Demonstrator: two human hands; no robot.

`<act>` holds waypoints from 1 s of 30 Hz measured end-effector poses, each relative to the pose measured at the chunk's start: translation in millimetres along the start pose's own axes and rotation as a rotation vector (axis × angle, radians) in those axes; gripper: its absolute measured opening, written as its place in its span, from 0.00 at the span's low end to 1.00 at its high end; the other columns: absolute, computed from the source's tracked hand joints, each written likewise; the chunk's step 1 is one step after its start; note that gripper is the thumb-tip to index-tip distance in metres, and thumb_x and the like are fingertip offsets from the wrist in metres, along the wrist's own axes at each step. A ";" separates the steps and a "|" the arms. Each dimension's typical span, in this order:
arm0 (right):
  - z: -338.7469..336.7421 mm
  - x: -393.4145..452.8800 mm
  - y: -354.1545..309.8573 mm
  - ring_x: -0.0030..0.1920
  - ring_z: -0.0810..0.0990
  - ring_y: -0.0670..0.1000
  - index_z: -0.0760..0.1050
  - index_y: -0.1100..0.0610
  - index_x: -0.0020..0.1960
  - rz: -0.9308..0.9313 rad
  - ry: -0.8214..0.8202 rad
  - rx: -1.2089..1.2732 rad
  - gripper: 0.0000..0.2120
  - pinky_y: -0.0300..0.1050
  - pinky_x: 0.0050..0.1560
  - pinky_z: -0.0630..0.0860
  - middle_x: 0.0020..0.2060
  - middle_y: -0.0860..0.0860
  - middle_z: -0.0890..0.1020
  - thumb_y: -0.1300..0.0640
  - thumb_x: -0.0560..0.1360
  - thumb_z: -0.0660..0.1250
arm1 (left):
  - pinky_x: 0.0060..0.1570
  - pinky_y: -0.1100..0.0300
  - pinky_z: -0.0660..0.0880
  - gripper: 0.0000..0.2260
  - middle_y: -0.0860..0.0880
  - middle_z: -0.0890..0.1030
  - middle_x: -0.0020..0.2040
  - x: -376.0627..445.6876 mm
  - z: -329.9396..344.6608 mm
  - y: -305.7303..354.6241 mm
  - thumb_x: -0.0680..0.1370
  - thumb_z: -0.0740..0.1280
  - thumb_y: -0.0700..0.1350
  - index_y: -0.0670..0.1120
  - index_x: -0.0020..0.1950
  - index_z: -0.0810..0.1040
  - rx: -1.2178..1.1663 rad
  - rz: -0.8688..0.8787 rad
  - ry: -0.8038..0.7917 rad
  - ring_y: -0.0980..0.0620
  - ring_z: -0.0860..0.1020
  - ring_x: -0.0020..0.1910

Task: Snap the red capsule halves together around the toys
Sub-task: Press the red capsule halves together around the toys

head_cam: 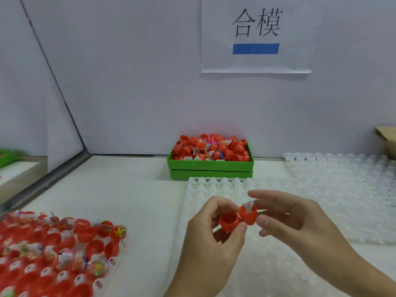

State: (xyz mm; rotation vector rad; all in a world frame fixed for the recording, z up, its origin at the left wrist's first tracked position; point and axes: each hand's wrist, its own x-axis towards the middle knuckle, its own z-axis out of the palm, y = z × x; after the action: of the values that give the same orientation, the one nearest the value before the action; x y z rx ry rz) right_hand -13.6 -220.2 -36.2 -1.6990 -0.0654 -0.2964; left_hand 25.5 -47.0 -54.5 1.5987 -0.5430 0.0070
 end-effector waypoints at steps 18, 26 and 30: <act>40.7 115.2 -3.7 0.47 0.84 0.50 0.82 0.51 0.54 -0.174 -0.016 -0.331 0.12 0.35 0.47 0.79 0.45 0.49 0.86 0.65 0.76 0.71 | 0.31 0.63 0.79 0.16 0.42 0.87 0.44 30.1 -25.8 -19.6 0.63 0.71 0.43 0.39 0.49 0.81 -0.720 -0.293 0.509 0.48 0.86 0.39; 22.4 260.9 4.3 0.50 0.78 0.50 0.81 0.59 0.60 -0.088 0.080 -0.891 0.12 0.38 0.49 0.72 0.56 0.56 0.83 0.66 0.79 0.64 | 0.29 0.63 0.78 0.17 0.40 0.86 0.40 28.8 -25.0 -20.6 0.59 0.72 0.40 0.37 0.46 0.82 -0.647 -0.330 0.440 0.46 0.85 0.35; 38.7 287.2 5.1 0.64 0.76 0.55 0.76 0.59 0.68 -0.016 -0.044 -0.982 0.18 0.41 0.59 0.71 0.67 0.55 0.77 0.67 0.80 0.57 | 0.26 0.63 0.77 0.12 0.39 0.85 0.37 29.7 -26.8 -22.7 0.60 0.73 0.39 0.38 0.42 0.83 -0.562 -0.349 0.425 0.48 0.84 0.32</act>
State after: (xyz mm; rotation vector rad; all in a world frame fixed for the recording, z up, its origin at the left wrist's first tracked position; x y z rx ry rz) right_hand 270.5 -219.4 21.0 -2.6797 0.0460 -0.3265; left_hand 68.0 -31.8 -63.1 1.0760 0.0736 -0.0616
